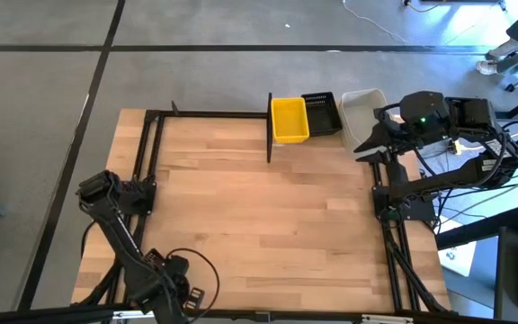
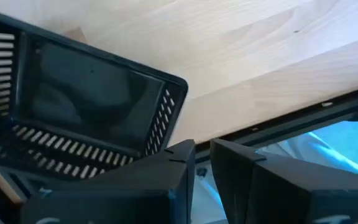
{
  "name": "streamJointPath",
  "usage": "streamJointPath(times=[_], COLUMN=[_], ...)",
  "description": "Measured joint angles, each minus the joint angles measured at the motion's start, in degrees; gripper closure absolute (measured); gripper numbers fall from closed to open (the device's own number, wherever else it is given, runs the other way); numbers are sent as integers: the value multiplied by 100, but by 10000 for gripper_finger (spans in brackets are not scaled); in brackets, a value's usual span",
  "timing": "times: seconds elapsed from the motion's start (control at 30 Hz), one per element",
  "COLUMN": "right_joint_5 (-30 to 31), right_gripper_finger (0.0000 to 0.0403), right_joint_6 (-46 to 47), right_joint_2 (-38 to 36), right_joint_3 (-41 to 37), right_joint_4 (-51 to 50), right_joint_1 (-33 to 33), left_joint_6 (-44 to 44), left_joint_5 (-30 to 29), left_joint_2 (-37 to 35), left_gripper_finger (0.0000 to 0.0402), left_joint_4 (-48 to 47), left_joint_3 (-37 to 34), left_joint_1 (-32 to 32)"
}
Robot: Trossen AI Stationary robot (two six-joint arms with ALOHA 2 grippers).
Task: Stack baskets on shelf by color
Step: Stack the black bin on top of the black bin on the shelf
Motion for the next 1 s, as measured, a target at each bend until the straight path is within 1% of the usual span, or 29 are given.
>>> streamJointPath(times=[0.07, 0.2, 0.47, 0.67, 0.83, 1.0], right_joint_5=[0, -3, -5, -5, -5, -5], right_gripper_finger=[295, 295, 295, 295, 295, 295], right_joint_6=[3, 7, 9, 0, -4, -7], right_joint_2=[0, 0, 0, 0, 0, 1], right_joint_3=[1, 1, 1, 1, 1, 1], right_joint_4=[36, 108, 117, 119, 119, 119], right_joint_1=[-2, 0, -1, -1, -2, -2], left_joint_6=[147, 434, 496, 642, 667, 951], left_joint_5=[9, 257, 278, 280, 276, 284], left_joint_2=[2, 0, -4, -4, -4, -4], left_gripper_finger=[358, 358, 358, 358, 358, 358], left_joint_4=[12, 10, 183, 761, 700, 707], left_joint_3=[-75, -193, -382, -687, -698, -698], left_joint_1=[0, 7, 43, 43, 70, 81])
